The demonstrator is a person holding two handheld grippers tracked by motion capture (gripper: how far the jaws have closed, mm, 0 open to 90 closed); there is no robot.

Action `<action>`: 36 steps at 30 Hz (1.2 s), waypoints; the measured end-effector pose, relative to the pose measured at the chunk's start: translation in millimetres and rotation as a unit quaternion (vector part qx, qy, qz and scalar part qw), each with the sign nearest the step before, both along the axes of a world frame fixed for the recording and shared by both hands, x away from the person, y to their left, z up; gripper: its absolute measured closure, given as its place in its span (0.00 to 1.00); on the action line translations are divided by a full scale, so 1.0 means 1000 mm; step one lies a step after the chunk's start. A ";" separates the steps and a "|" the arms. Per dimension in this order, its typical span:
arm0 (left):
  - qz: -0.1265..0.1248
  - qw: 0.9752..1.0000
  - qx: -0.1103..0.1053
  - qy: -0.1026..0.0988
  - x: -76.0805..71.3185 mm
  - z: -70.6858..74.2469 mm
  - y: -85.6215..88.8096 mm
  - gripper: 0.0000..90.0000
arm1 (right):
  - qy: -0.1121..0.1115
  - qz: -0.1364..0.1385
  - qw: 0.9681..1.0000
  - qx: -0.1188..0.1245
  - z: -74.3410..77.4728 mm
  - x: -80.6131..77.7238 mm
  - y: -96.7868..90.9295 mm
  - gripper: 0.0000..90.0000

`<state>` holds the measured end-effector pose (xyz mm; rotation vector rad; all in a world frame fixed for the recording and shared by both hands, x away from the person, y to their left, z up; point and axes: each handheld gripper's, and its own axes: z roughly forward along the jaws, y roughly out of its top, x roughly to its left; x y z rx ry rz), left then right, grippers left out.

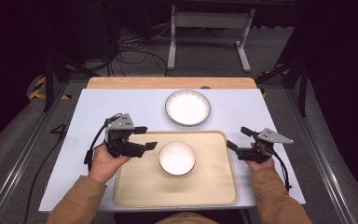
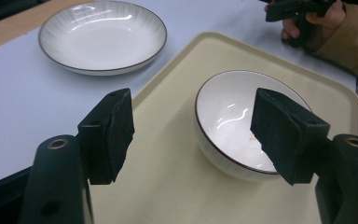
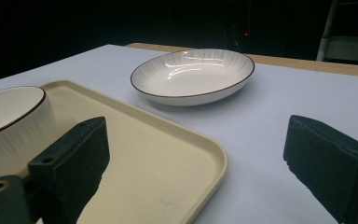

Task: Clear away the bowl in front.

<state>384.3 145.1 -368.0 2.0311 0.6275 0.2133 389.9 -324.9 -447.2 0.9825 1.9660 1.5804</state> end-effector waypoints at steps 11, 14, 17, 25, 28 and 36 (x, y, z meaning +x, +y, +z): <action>0.055 0.997 -0.041 -0.041 -0.011 -0.016 0.036 0.31 | -0.009 0.005 1.000 0.010 0.001 -0.001 -0.004 0.06; 0.070 0.995 -0.049 -0.041 -0.014 -0.023 0.048 0.31 | -0.013 0.010 1.000 0.010 0.002 -0.002 -0.004 0.06; 0.087 0.993 -0.053 -0.053 -0.018 -0.029 0.056 0.31 | -0.016 0.016 1.000 0.006 0.002 -0.003 -0.002 0.05; 0.104 0.989 -0.067 -0.076 -0.025 -0.047 0.072 0.25 | -0.021 0.022 1.000 0.001 0.003 -0.007 -0.002 0.05; 0.104 0.989 -0.078 -0.069 -0.023 -0.055 0.076 0.17 | -0.024 0.024 0.999 -0.004 0.003 -0.008 -0.002 0.03; 0.116 0.986 -0.105 -0.048 -0.016 -0.072 0.081 0.00 | -0.032 0.025 0.999 0.000 0.004 -0.009 -0.003 0.00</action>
